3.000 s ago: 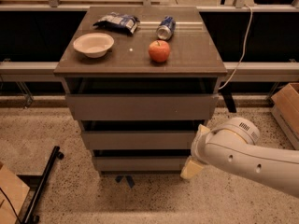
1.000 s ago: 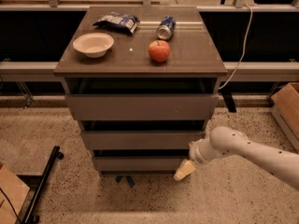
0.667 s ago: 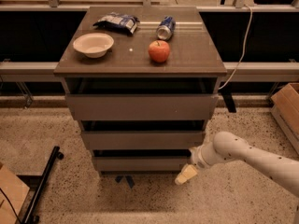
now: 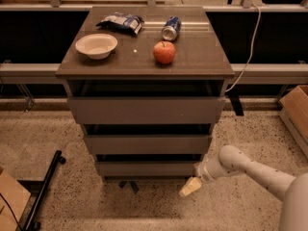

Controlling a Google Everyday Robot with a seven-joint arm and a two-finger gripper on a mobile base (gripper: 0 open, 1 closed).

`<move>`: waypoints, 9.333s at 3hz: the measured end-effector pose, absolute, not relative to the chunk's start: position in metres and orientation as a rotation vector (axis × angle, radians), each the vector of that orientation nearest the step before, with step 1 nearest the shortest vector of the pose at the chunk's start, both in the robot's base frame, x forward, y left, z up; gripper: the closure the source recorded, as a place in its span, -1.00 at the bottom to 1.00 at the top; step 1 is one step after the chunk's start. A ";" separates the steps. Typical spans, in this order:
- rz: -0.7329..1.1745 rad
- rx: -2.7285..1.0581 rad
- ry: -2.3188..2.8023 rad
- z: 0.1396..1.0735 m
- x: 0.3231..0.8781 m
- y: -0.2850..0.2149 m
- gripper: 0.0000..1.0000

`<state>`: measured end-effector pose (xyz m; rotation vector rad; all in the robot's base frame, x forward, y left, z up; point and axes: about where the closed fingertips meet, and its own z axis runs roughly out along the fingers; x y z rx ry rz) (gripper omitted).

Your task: Open bottom drawer

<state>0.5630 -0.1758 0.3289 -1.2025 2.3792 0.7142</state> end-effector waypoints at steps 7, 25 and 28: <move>0.682 -1.311 2.188 0.257 0.654 -0.148 -1.00; 0.733 -1.384 2.645 0.208 0.533 -0.156 -1.00; 0.860 -1.206 2.669 0.214 0.487 -0.189 -0.57</move>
Offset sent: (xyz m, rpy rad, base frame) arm 0.0357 0.0155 -0.0708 0.0698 0.0063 0.0353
